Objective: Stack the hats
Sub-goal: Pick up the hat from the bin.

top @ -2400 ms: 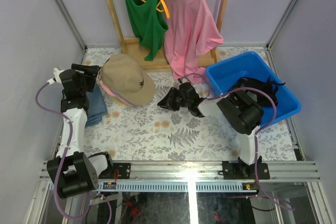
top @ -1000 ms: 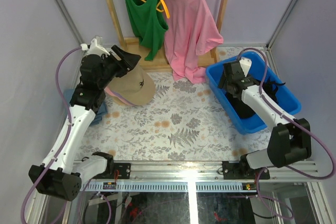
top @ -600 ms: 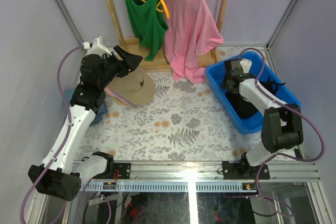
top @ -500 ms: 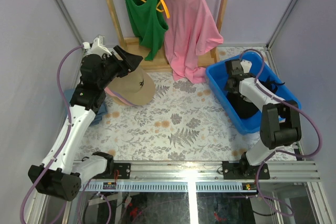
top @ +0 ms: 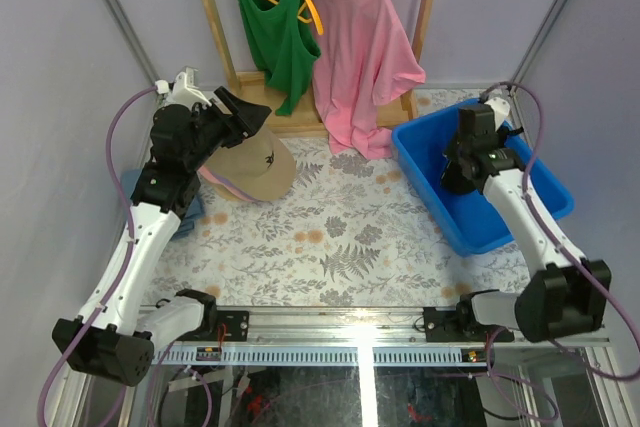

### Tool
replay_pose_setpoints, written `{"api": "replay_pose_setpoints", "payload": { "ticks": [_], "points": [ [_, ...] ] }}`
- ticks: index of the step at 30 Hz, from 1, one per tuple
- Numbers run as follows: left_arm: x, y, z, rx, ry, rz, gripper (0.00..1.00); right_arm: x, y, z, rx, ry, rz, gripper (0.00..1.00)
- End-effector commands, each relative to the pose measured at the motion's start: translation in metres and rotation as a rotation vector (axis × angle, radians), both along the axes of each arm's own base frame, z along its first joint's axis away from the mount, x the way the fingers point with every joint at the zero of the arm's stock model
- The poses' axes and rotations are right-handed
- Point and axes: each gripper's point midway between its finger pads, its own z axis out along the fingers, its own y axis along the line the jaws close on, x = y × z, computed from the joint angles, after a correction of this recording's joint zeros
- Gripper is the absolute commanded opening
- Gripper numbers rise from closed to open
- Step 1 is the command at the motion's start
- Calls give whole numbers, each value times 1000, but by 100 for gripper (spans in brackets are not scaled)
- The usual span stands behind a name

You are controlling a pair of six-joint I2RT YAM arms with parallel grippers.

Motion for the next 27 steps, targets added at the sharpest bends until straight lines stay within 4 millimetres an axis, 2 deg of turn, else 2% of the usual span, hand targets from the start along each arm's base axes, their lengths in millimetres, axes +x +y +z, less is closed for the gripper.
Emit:
{"api": "replay_pose_setpoints", "payload": {
  "ticks": [1, 8, 13, 21, 27],
  "points": [
    [-4, -3, 23, -6, -73, -19, 65, -7, 9, 64, 77, -195, 43, 0],
    [-9, -10, 35, -10, -80, -64, 65, -48, 22, 128, 174, -376, 131, 0],
    [-14, -21, 39, -35, -70, -135, 66, -79, 41, 161, 273, -469, 235, 0],
    [-21, -39, 43, -78, -59, -249, 66, -108, 66, 194, 390, -546, 372, 0],
    [-23, -46, 47, -90, -66, -273, 66, -110, 49, 195, 333, -551, 299, 0]
  ]
}}
